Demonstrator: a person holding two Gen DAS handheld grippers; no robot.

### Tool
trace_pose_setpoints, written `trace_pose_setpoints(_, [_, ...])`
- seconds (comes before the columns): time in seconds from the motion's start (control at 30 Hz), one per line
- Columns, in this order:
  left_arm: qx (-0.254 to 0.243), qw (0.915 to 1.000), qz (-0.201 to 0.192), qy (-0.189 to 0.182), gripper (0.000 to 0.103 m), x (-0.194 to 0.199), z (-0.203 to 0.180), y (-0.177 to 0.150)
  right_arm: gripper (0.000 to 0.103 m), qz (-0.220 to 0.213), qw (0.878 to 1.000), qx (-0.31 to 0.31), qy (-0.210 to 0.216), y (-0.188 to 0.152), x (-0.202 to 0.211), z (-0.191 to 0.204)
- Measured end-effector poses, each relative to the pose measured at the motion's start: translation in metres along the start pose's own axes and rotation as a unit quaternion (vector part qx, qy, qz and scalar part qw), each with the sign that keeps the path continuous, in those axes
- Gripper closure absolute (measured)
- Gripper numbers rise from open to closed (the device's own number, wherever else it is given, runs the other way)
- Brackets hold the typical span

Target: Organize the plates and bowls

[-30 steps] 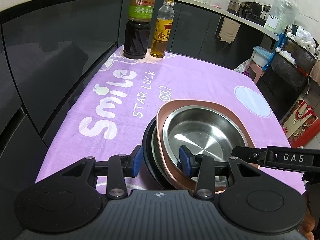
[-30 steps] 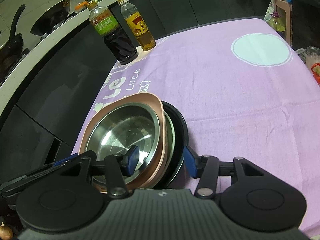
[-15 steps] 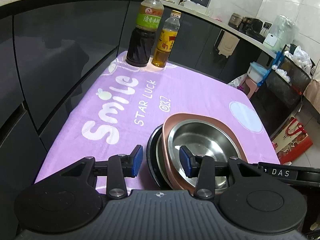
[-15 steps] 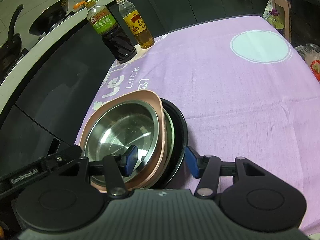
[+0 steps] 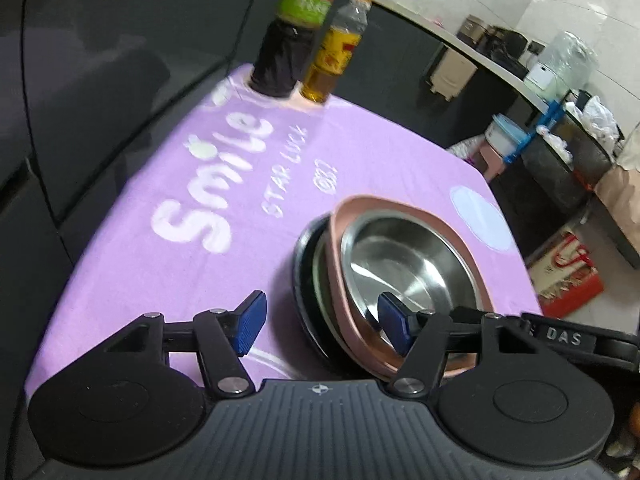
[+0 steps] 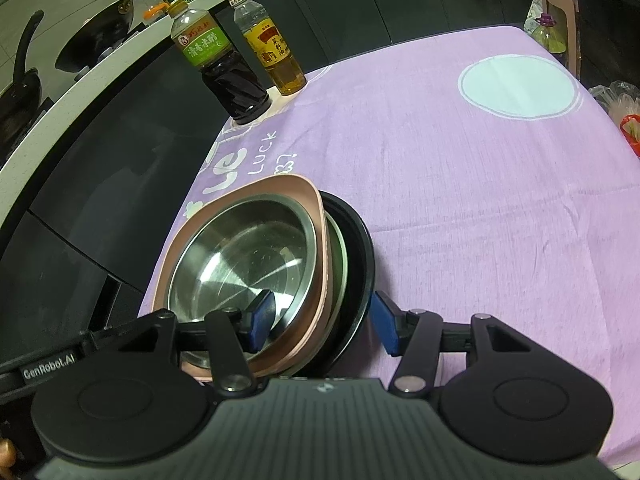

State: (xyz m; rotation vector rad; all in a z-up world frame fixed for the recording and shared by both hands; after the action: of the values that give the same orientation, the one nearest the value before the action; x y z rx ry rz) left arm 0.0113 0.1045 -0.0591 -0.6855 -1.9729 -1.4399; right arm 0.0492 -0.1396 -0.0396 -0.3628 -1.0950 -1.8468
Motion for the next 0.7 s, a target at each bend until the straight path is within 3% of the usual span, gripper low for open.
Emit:
trace_pose_setpoints(0.13, [-0.017,0.9993,-0.025,0.024,0.044,0.005,0.0,0.002,0.049,0.0,1.0,-0.002,0.001,0.0,0.0,-0.001])
trace_pose_setpoints(0.27, [0.006,0.9998,-0.011,0.017,0.043,-0.001,0.004,0.0,0.048,-0.001,1.0,-0.002,0.001,0.0,-0.001,0.0])
trace_pose_setpoints(0.33, [0.024,0.9996,0.001,0.013,0.035,-0.004,0.007,0.001,0.048,0.0,1.0,-0.002,0.001,0.0,-0.001,0.0])
trace_pose_setpoints(0.43, [0.033,0.9994,0.003,0.007,0.035,-0.005,0.01,0.001,0.048,0.0,1.0,-0.004,0.003,-0.001,-0.001,-0.001])
trace_pose_setpoints(0.53, [0.033,0.9994,-0.011,0.006,0.028,0.0,0.01,0.003,0.048,0.0,1.0,-0.005,0.004,-0.001,-0.001,-0.002])
trace_pose_setpoints(0.7, [0.0,0.9981,-0.049,0.038,0.026,0.005,0.008,0.006,0.048,0.0,1.0,-0.005,0.003,-0.001,-0.002,-0.001])
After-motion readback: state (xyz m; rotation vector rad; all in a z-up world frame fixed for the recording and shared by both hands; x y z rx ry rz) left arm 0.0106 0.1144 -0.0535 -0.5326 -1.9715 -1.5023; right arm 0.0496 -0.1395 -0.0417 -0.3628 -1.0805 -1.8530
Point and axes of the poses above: each gripper's, at about its wrist camera, not at the fingertips, and x roughly against the way its jaws point, z to its left, y to its top, the point moved 4 cm from there along -x, roughly the way its jaws point, and after that the axes turned 10 degrees about y, right-handed, at the moved point
